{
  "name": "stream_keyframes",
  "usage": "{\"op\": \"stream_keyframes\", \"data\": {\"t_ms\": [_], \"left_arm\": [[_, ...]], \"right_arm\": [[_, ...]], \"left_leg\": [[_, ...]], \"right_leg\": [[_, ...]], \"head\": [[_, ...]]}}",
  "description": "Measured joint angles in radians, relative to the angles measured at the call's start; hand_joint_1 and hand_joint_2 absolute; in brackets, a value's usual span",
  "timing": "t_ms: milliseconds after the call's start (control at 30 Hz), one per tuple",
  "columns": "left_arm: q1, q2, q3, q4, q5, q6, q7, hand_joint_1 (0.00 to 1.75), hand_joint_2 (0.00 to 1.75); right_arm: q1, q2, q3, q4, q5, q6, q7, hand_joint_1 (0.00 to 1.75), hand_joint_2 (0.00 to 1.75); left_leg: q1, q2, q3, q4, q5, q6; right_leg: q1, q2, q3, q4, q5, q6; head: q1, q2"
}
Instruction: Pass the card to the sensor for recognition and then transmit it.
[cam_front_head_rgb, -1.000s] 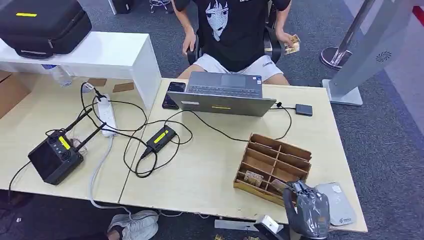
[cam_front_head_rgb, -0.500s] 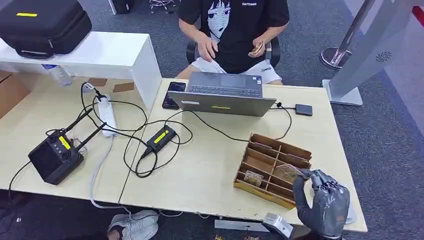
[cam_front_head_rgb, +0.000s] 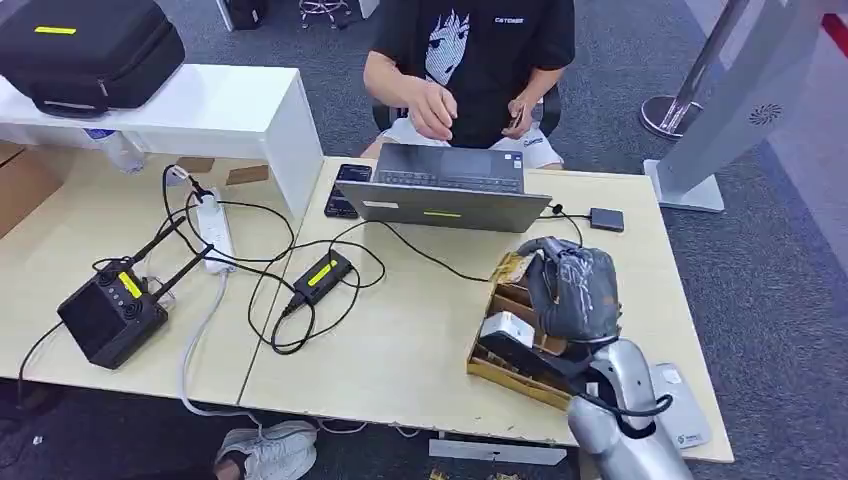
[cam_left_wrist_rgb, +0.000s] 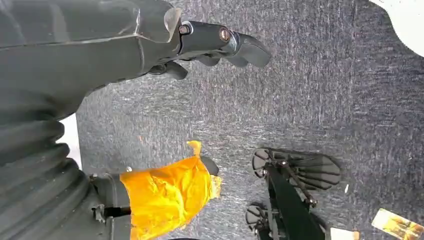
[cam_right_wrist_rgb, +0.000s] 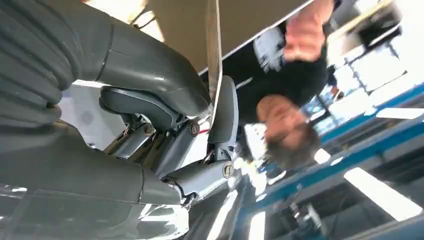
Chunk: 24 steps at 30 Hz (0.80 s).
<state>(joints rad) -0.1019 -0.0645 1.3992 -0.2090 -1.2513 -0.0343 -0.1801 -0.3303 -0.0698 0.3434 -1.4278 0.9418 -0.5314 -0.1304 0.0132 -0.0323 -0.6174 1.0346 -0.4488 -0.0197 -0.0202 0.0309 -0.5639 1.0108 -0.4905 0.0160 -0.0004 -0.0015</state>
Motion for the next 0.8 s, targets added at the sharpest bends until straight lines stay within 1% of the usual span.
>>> {"op": "stream_keyframes", "data": {"t_ms": [167, 267, 500, 600, 800], "left_arm": [[-0.001, 0.003, -0.014, 0.0, -0.011, -0.005, 0.0, 0.0, 1.75], [-0.001, 0.005, -0.019, 0.0, -0.02, -0.011, 0.0, 0.0, 1.75], [-0.002, 0.007, -0.035, 0.0, -0.033, -0.016, 0.0, 0.0, 1.75], [-0.002, 0.007, -0.039, 0.0, -0.034, -0.016, 0.0, 0.0, 1.75], [-0.003, 0.007, -0.039, 0.0, -0.034, -0.016, 0.0, 0.0, 1.75]], "right_arm": [[-0.12, -0.009, 0.057, 0.109, -0.047, 0.022, 0.009, 1.75, 1.75], [-0.182, -0.01, 0.077, 0.169, -0.068, 0.037, 0.016, 1.75, 1.75], [-0.326, -0.009, 0.103, 0.313, -0.109, 0.042, 0.033, 1.75, 1.75], [-0.363, -0.008, 0.108, 0.352, -0.116, 0.042, 0.033, 1.75, 1.75], [-0.395, -0.006, 0.119, 0.396, -0.119, 0.04, 0.032, 1.75, 1.75]], "left_leg": [[0.0, 0.0, 0.0, 0.0, 0.0, 0.0], [0.0, 0.0, -0.001, 0.0, 0.0, 0.0], [0.0, -0.001, -0.001, 0.0, 0.0, 0.0], [0.0, -0.001, -0.001, 0.0, 0.0, 0.0], [0.0, -0.001, -0.001, 0.0, 0.0, 0.0]], "right_leg": [[0.0, 0.0, 0.0, 0.0, 0.0, 0.0], [0.0, 0.0, 0.0, 0.0, 0.0, 0.0], [0.0, -0.001, 0.0, 0.0, 0.0, 0.0], [0.0, -0.001, 0.0, 0.0, 0.0, 0.0], [0.0, -0.001, 0.0, 0.0, 0.0, 0.0]], "head": [[0.0, 0.0], [0.0, 0.0], [0.0, 0.0], [0.0, 0.0], [0.0, 0.0]]}}
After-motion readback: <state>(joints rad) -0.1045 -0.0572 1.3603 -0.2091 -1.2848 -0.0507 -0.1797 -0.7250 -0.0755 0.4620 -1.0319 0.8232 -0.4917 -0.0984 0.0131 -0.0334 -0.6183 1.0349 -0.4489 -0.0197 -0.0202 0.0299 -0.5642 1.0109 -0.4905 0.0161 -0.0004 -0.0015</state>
